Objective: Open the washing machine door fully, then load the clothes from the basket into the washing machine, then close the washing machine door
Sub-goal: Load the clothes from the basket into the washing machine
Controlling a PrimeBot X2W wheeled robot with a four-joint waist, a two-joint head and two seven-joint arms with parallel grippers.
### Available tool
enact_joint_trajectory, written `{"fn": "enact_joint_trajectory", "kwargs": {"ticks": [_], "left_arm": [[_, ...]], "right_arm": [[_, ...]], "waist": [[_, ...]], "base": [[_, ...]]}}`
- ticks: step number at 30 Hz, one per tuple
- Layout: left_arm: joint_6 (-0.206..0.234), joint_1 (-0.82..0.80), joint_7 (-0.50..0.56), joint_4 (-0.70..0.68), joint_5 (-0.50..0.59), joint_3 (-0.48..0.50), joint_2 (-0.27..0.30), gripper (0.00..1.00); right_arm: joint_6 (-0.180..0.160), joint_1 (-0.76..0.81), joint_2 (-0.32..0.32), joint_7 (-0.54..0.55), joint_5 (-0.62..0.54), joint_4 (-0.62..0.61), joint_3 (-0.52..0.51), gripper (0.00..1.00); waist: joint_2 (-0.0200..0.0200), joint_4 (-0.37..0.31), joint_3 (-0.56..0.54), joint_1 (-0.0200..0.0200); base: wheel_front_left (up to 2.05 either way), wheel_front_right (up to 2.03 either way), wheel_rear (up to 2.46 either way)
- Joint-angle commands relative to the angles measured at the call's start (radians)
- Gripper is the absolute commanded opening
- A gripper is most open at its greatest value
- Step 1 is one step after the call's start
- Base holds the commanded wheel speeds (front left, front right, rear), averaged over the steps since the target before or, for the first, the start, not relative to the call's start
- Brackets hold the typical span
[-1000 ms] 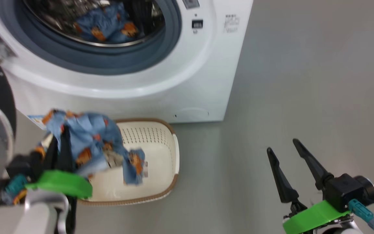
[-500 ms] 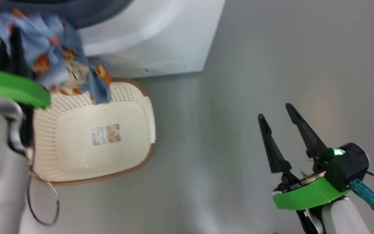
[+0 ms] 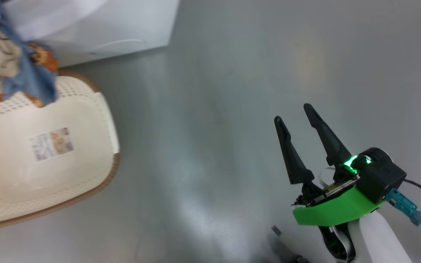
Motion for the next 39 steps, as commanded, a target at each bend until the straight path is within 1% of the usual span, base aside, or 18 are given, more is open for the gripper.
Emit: {"fn": "enact_joint_trajectory", "kwargs": {"ticks": [1, 5, 8, 10, 13, 17, 19, 23, 26, 28, 29, 32, 39], "left_arm": [[-0.007, -0.050, 0.037, -0.012, 0.000, 0.023, 0.077, 0.00], [-0.007, -0.130, 0.136, -0.001, -0.005, 0.030, 0.136, 0.00], [0.006, -0.180, 0.183, -0.006, -0.010, 0.053, 0.191, 0.00], [0.015, -0.212, 0.185, -0.017, -0.002, 0.066, 0.232, 0.00], [0.016, -0.258, 0.179, -0.031, 0.025, 0.066, 0.286, 0.00], [0.017, -0.328, 0.108, -0.048, 0.055, 0.070, 0.324, 0.00], [0.017, -0.363, 0.056, -0.058, 0.075, 0.062, 0.329, 0.00], [0.020, -0.433, -0.096, -0.074, 0.137, 0.036, 0.335, 0.00], [0.021, -0.483, -0.194, -0.063, 0.168, 0.018, 0.327, 0.00], [0.022, -0.508, -0.238, -0.046, 0.189, 0.003, 0.324, 0.00], [0.022, -0.508, -0.238, -0.046, 0.189, 0.003, 0.324, 0.00], [0.015, -0.516, -0.250, 0.011, 0.195, -0.012, 0.320, 0.00], [-0.006, -0.493, -0.190, 0.137, 0.139, -0.006, 0.289, 0.00]], "right_arm": [[0.002, -0.007, 0.000, -0.011, 0.022, -0.023, 0.027, 1.00], [0.002, -0.017, 0.000, -0.011, 0.059, -0.033, 0.031, 1.00], [0.002, -0.020, 0.000, -0.012, 0.084, -0.034, 0.046, 1.00], [0.002, -0.023, 0.000, -0.012, 0.101, -0.033, 0.057, 1.00], [0.002, -0.028, 0.000, -0.012, 0.121, -0.034, 0.071, 1.00], [0.002, -0.037, 0.000, -0.012, 0.134, -0.035, 0.090, 1.00], [0.002, -0.045, 0.000, -0.012, 0.137, -0.036, 0.098, 1.00], [0.002, -0.059, 0.000, -0.012, 0.136, -0.041, 0.112, 1.00], [0.002, -0.066, 0.000, -0.012, 0.135, -0.044, 0.114, 1.00], [0.002, -0.069, 0.000, -0.012, 0.133, -0.046, 0.113, 1.00], [0.002, -0.069, 0.000, -0.012, 0.133, -0.046, 0.113, 1.00], [0.002, -0.071, 0.000, -0.012, 0.132, -0.047, 0.109, 1.00], [0.002, -0.074, 0.000, -0.012, 0.129, -0.043, 0.100, 1.00]], "waist": [[0.0000, -0.088, 0.078, 0.0000], [0.0000, -0.131, 0.112, 0.0000], [0.0000, -0.170, 0.132, 0.0000], [0.0000, -0.194, 0.144, 0.0000], [0.0000, -0.221, 0.162, 0.0000], [0.0000, -0.241, 0.181, 0.0000], [0.0000, -0.244, 0.191, 0.0000], [0.0000, -0.246, 0.208, 0.0000], [0.0000, -0.242, 0.215, 0.0000], [0.0000, -0.237, 0.222, 0.0000], [0.0000, -0.237, 0.222, 0.0000], [0.0000, -0.229, 0.227, 0.0000], [0.0000, -0.198, 0.231, 0.0000]], "base": [[0.00, 0.00, 0.00], [0.00, 0.00, 0.00], [0.00, 0.00, 0.00], [0.00, 0.00, 0.00], [0.00, 0.00, 0.00], [0.00, 0.00, 0.00], [0.00, 0.00, 0.00], [0.00, 0.00, 0.00], [0.00, 0.00, 0.00], [0.00, 0.00, 0.00], [0.00, 0.00, 0.00], [0.00, 0.00, 0.00], [0.00, 0.00, 0.00]]}}
